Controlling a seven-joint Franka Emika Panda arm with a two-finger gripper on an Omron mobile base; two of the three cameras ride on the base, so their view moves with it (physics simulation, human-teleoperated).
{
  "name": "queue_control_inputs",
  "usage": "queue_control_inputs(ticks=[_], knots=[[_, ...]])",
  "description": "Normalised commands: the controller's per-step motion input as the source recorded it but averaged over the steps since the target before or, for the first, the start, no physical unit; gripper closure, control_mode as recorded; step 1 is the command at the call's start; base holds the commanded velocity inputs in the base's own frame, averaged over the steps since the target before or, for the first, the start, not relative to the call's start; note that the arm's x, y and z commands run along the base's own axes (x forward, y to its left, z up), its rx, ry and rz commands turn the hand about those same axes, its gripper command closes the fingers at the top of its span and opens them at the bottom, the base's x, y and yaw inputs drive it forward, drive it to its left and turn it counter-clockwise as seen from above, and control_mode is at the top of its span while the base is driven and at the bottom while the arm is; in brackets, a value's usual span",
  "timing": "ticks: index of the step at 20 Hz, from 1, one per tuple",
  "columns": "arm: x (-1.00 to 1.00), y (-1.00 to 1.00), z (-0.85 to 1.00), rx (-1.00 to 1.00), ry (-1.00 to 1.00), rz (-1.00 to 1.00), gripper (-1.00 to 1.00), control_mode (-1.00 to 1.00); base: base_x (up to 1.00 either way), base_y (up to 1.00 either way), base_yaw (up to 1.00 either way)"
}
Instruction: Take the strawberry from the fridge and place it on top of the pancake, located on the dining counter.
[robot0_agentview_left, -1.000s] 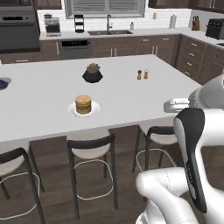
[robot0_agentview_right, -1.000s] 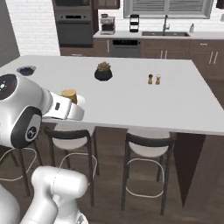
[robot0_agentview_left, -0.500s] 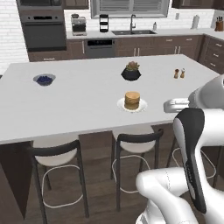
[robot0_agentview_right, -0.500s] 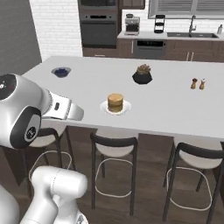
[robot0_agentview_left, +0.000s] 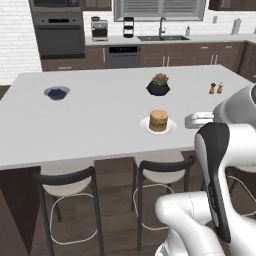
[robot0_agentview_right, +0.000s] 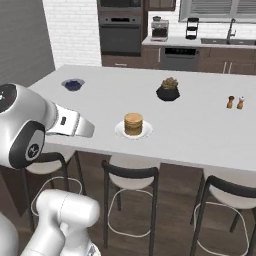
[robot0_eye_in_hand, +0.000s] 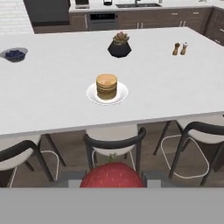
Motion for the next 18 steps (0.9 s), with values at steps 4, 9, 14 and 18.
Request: queue_control_inputs(ticks=[4, 9, 14, 18], knots=[[0.00, 0.00, 0.00, 0.00, 0.00, 0.00, 1.00, 1.00, 0.00, -0.40, 0.20], [0.00, 0.00, 0.00, 0.00, 0.00, 0.00, 1.00, 1.00, 0.29, -0.06, 0.09], [0.00, 0.00, 0.00, 0.00, 0.00, 0.00, 1.00, 1.00, 0.84, -0.02, 0.05], [0.00, 0.00, 0.00, 0.00, 0.00, 0.00, 1.00, 1.00, 0.84, -0.05, 0.06]])
